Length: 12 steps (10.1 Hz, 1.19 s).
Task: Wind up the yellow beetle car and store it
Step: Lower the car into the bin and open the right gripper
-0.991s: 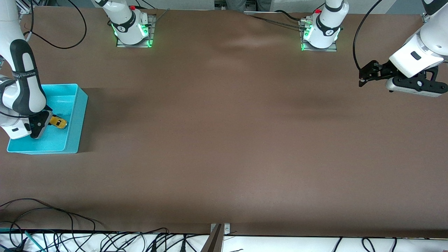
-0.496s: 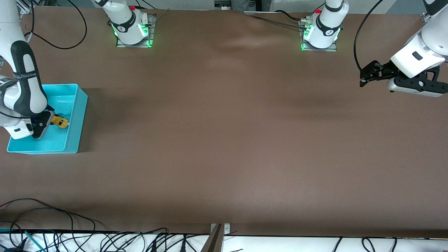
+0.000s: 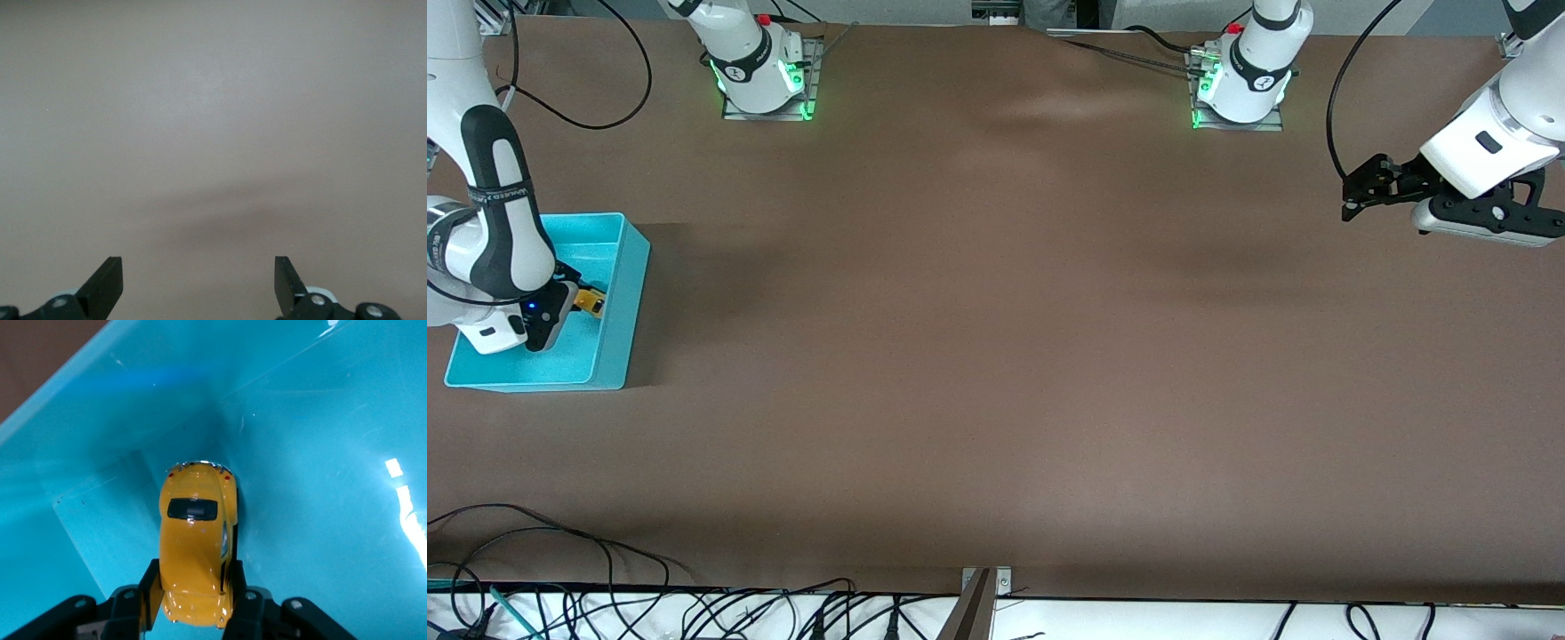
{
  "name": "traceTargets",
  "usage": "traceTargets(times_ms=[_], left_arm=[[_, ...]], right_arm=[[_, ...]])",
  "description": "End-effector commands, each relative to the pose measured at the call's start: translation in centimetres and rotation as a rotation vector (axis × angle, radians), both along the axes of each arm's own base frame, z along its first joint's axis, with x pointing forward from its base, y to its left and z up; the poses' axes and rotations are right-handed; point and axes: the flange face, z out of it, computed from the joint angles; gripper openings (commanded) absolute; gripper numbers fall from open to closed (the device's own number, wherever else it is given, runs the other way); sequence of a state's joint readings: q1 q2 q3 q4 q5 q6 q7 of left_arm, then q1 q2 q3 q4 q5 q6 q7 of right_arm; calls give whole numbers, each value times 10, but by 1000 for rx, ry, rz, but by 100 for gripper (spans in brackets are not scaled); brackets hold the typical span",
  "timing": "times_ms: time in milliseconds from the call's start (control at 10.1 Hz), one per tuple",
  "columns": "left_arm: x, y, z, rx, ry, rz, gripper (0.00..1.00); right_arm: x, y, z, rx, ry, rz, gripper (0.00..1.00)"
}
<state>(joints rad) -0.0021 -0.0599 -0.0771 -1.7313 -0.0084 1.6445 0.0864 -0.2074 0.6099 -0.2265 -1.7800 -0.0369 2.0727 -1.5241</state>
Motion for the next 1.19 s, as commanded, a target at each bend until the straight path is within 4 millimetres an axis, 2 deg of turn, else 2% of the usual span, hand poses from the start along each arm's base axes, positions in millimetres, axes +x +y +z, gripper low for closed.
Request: traceTargets(times_ms=[0, 397, 1091], left_arm=[[-1, 3, 0, -13, 0, -9, 100], [-2, -5, 2, -13, -4, -11, 100], [-1, 4, 1, -15, -2, -6, 100]], right_arm=[[3, -3, -3, 6, 5, 0, 0], [11, -10, -11, 10, -48, 80, 0], [19, -8, -9, -14, -76, 137, 0]])
